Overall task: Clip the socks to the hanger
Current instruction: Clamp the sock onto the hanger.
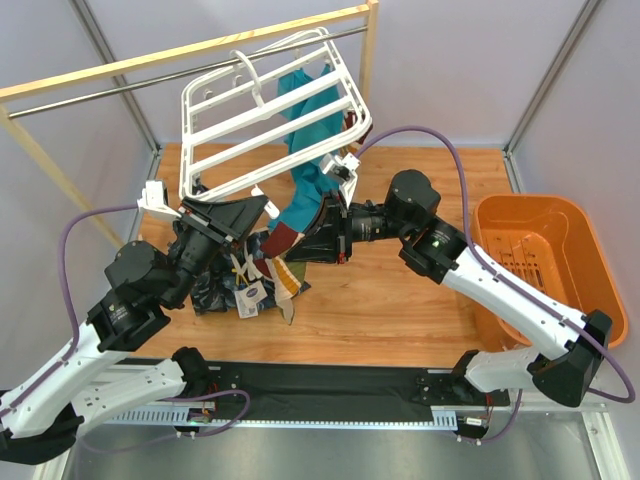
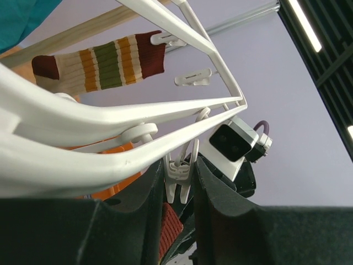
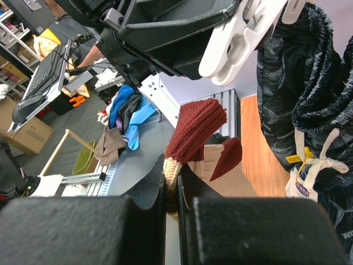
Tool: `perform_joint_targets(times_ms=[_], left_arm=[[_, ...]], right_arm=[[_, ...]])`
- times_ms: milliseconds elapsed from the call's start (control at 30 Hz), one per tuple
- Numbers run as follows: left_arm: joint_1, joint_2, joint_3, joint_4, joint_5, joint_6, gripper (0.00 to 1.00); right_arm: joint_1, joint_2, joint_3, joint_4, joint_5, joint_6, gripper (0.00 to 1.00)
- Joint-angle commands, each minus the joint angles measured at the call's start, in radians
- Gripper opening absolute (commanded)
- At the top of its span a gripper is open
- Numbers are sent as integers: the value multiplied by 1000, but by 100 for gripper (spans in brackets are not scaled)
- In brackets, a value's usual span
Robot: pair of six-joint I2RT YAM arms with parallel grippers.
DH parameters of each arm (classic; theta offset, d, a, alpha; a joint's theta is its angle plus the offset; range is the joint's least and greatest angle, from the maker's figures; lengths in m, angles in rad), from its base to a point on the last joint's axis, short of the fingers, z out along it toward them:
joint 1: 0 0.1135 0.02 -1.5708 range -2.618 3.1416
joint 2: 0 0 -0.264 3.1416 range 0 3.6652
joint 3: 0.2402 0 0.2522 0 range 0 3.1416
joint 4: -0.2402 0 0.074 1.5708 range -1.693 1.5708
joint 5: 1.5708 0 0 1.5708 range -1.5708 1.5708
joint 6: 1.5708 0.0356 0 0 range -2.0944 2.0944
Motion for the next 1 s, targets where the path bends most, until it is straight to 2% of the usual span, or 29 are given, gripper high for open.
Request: perform_joint_targets(times_ms=[0,500,967], left_arm=[[-6,2,-7,12,86,-9,0],[-6,-4,-10,9,88,-6,0],[-6,-9,-2,9,80,6,0]], right_arm=[[5,0,50,59,20,15,0],[5,-66,3,97,204,31,0],[5,-85,-63,137,179,64,0]])
